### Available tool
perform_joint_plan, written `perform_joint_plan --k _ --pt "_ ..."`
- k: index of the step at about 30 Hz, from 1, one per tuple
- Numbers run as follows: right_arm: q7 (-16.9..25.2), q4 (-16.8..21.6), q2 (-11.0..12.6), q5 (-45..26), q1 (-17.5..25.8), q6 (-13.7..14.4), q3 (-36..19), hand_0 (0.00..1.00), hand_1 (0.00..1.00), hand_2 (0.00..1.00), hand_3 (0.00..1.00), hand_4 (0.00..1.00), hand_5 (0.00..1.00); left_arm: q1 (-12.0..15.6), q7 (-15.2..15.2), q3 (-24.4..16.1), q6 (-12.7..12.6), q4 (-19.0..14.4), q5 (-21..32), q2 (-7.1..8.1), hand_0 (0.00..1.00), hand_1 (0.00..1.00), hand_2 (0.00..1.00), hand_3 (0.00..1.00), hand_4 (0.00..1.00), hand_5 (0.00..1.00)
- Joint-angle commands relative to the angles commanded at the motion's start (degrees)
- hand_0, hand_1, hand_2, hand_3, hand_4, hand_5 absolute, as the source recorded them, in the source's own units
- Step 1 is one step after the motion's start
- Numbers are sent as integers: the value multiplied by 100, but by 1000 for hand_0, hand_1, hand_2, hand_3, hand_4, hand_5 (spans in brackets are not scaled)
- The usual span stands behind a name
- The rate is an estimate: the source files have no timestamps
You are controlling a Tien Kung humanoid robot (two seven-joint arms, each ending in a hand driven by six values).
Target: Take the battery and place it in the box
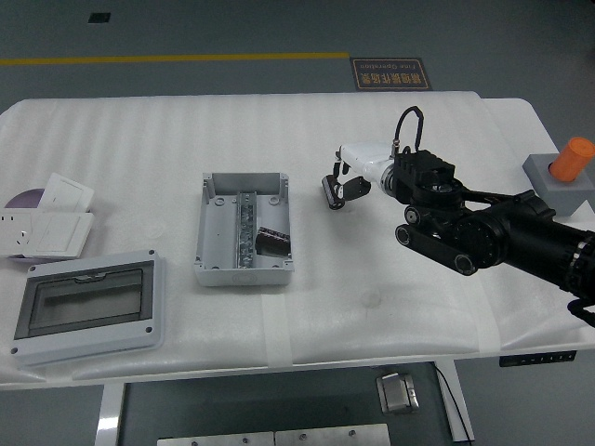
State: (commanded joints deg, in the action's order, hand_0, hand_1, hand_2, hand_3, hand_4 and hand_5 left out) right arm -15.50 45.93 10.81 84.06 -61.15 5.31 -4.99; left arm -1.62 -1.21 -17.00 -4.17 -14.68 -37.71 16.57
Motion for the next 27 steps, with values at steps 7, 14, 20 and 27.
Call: perform_joint_plan --k 7,14,20,27 --pt "-110 -192 -121 -56 -84 -272 201 818 821 888 998 872 423 -4 -3 42 3 2 4 16 622 649 399 587 499 494" --pt "-177 -346 -217 48 -138 -382 414 862 846 981 998 957 464 -15 -3 50 5 -2 -6 33 622 649 396 587 499 495" --pt "-147 -489 -354 417 -132 -521 228 864 847 989 998 950 447 -51 0 73 4 -9 -22 51 622 649 394 586 499 494" --pt "11 -653 -475 632 -113 -560 -67 852 836 956 998 934 455 -66 -1 99 0 -14 -34 61 623 649 393 586 497 492"
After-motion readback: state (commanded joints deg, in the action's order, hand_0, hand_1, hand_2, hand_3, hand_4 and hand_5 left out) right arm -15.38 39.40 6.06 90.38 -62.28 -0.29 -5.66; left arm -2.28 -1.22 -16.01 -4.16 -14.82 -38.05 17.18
